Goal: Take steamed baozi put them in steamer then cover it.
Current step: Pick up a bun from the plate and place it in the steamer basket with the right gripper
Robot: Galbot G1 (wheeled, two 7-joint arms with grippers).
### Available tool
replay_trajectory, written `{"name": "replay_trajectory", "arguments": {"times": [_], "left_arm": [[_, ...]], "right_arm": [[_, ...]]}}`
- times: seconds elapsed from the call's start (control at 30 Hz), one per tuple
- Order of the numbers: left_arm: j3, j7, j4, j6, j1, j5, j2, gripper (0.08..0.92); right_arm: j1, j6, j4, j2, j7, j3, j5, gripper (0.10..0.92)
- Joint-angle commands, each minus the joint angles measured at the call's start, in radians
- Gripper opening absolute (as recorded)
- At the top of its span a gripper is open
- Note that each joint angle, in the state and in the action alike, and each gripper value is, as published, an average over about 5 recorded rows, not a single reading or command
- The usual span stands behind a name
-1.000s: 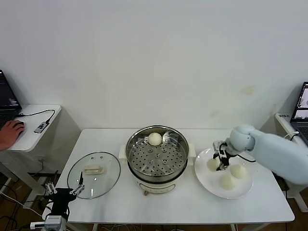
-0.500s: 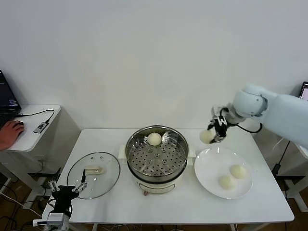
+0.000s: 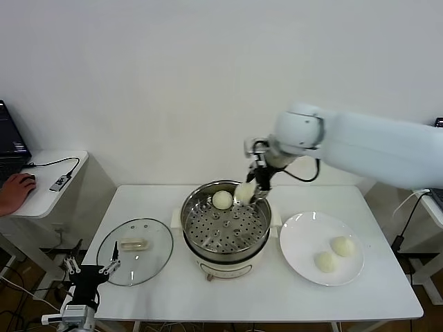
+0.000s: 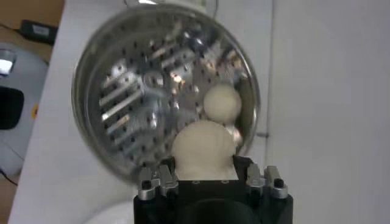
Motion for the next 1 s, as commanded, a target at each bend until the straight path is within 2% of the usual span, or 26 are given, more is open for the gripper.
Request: {"name": "replay_trajectory", "arguments": {"times": [0.03,0.43,0.87,1.0], "left_arm": [[-0.007,0.000,-0.003,-0.001,0.001,-0.001,-0.005,0.823],[-0.004,0.000,-0.002,-0.002,-0.003,0.000,-0.008,0.823],[-0.003,0.000,0.000,-0.005,-0.004,0.000,-0.009,0.823],[-0.005,-0.001,-0.002,-0.005,-0.002,0.000,-0.009,0.823]], "right_arm": [[-0.121,-0.039,-0.162,0.225,0.012,0.022,0.027,0.609],[-0.225,-0.049,-0.294,0.319,0.025,0.046,-0.021,0.607],[-0.255,-0.078,-0.325,0.345,0.064,0.048,-0.027,0.611],[-0.233,-0.086,-0.308,0.327,0.058,0.054,-0.021,0.646]]}}
